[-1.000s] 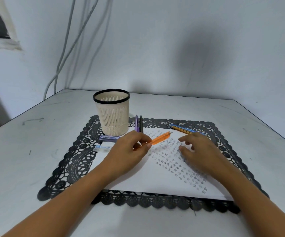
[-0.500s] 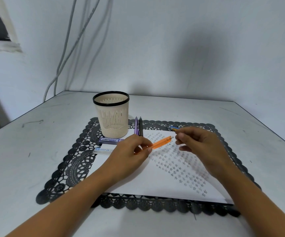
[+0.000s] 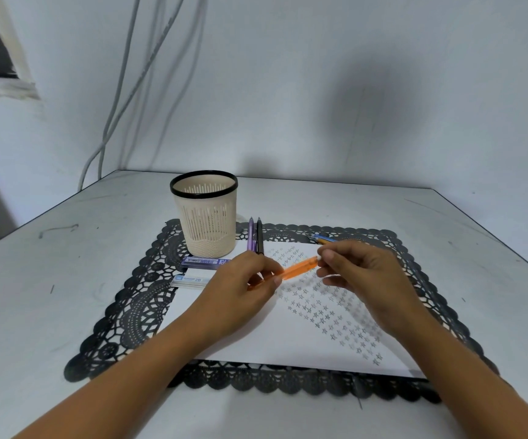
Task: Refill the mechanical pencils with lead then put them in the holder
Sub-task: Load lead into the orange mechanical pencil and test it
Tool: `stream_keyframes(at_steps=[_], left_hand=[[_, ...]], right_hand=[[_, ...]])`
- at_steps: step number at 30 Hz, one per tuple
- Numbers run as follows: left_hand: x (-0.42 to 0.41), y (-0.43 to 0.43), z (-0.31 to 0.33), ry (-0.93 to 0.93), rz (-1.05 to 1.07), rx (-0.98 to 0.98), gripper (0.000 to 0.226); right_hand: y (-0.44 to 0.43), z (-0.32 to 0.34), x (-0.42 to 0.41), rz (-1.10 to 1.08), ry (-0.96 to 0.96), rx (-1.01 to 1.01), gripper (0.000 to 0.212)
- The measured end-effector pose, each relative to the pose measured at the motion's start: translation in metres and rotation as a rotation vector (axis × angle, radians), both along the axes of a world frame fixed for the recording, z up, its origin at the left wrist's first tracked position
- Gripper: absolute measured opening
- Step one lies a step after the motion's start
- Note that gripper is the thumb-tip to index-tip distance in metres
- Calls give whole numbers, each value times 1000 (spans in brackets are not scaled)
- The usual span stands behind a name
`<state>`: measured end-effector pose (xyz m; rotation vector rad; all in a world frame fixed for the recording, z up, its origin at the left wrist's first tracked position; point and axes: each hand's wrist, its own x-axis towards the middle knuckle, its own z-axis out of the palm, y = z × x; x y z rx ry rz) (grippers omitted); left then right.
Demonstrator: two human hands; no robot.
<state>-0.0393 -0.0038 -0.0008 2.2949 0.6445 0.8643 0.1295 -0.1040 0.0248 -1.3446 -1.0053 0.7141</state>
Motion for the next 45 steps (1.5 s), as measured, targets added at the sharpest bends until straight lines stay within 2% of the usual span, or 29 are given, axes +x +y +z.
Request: stream_keyframes(at_steps=[9, 13, 16, 18, 23, 27, 30, 32, 35, 40, 45], left_hand=[[1, 0, -4, -23, -15, 69, 7], [1, 0, -6, -22, -29, 131, 16], [2, -1, -6, -31, -31, 118, 14], [3, -2, -5, -40, -26, 103, 7], [3, -4, 0, -67, -2, 56, 12], [2, -7, 0, -49, -59, 43, 13], [1, -8, -3, 94, -137, 86, 36], [-1, -8, -8, 218, -169, 212, 46], [-1, -11, -11, 318, -185, 288, 47], [0, -13, -13, 444, -191, 243, 50], [1, -14, -12, 514, -193, 217, 49]], right_hand=[[-1, -1, -8, -59, -98, 14, 6], [-1, -4, -10, -106, -129, 15, 14], [1, -5, -10, -113, -120, 8, 22], [3, -6, -10, -74, -55, -3, 25], [5, -9, -11, 114, 227, -69, 26], [9, -8, -11, 108, 486, -44, 18], [11, -8, -4, 31, 701, 29, 17], [11, -10, 3, -6, 777, 58, 20], [12, -10, 9, -15, 893, 93, 24], [8, -8, 13, 11, 1067, 172, 52], [8, -8, 16, 51, 1106, 223, 56]])
